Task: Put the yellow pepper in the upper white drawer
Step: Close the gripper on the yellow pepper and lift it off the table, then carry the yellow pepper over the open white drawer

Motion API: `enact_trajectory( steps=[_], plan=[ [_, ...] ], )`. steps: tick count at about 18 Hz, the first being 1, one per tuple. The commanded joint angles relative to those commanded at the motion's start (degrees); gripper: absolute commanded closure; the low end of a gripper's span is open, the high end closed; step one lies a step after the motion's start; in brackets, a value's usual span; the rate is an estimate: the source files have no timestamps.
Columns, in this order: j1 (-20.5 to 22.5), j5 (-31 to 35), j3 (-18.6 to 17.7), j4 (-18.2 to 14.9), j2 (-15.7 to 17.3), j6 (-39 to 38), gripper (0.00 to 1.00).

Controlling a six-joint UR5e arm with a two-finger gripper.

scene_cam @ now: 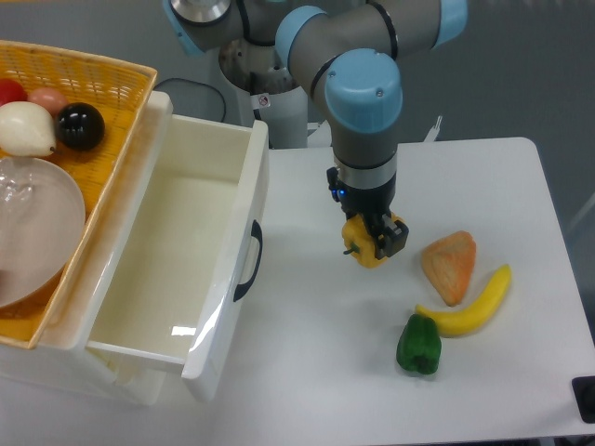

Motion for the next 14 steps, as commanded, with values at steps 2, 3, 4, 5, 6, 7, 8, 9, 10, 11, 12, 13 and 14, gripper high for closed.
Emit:
enact_trajectory(
  steps=[2,3,4,5,6,7,8,9,10,11,12,13,14],
  plan=[
    [0.7,-2.71,0.96,-0.87,0.26,-4.91,0.93],
    [1.57,-5.16,1.23,-2.27,0.53,-7.46,0.93],
    [2.37,-7.02,1.49,-2.89,0.79,-9.49,0.93],
    [2.55,-8.34,1.84,-3.42,0.88,-11.77,0.93],
    [2.46,-9.05,2.2,-4.39,1.05,-14.66,0.93],
    [2.46,-9.67,2.63,-5.18,2.01,-17.39,0.93],
    [2.46,-10.98,2.73,-5.88,2.89,-19.59,0.93],
    [2.46,-13.43,2.81,-6.06,3.16,-22.57,0.93],
    [2.37,-16.06,2.99,-6.07,3.6,-26.34,0.93],
    [2.46,-18.0,3.08,-6.07,5.0,-29.78,0.93],
    [2.37,-19.67,3.08,-6.07,6.32,-32.59,0.93],
    [2.03,-21.17,3.08,-6.07,7.29,-35.15,0.93],
    [1.85,-22.49,3.16,-6.07,8.08,-38.65,0.93]
  ],
)
